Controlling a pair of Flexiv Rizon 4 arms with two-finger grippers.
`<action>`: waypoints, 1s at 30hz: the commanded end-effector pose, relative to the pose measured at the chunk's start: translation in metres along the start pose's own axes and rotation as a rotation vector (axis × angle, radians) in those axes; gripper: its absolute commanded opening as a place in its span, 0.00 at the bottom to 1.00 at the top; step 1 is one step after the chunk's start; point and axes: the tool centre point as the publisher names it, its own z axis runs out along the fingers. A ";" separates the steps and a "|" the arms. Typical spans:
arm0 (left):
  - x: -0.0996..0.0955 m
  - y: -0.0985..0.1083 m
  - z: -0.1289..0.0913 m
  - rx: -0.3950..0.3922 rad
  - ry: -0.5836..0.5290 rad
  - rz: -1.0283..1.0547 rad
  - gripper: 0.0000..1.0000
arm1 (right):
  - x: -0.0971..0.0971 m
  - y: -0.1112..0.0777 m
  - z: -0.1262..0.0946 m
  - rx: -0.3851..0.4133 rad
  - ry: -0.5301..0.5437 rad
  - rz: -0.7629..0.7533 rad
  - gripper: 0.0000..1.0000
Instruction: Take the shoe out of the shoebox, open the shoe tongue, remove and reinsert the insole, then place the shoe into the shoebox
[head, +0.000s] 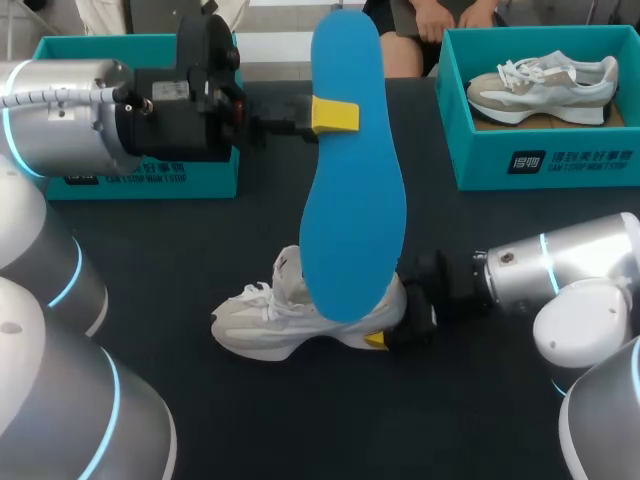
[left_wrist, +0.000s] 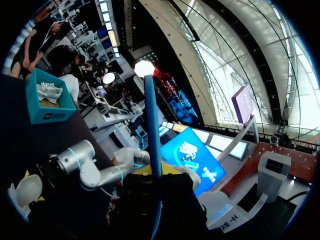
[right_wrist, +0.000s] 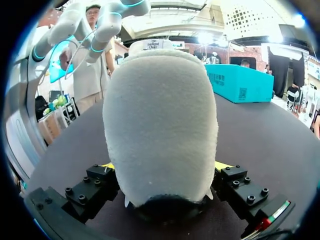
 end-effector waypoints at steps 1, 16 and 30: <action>0.000 0.002 0.000 0.002 -0.001 -0.001 0.00 | 0.002 0.007 -0.008 0.048 0.014 0.009 1.00; 0.000 0.002 0.000 0.002 -0.001 -0.001 0.00 | 0.012 0.025 -0.044 0.202 0.009 0.027 1.00; 0.000 0.002 0.000 0.002 -0.001 -0.001 0.00 | 0.025 0.062 -0.059 0.494 -0.075 0.006 1.00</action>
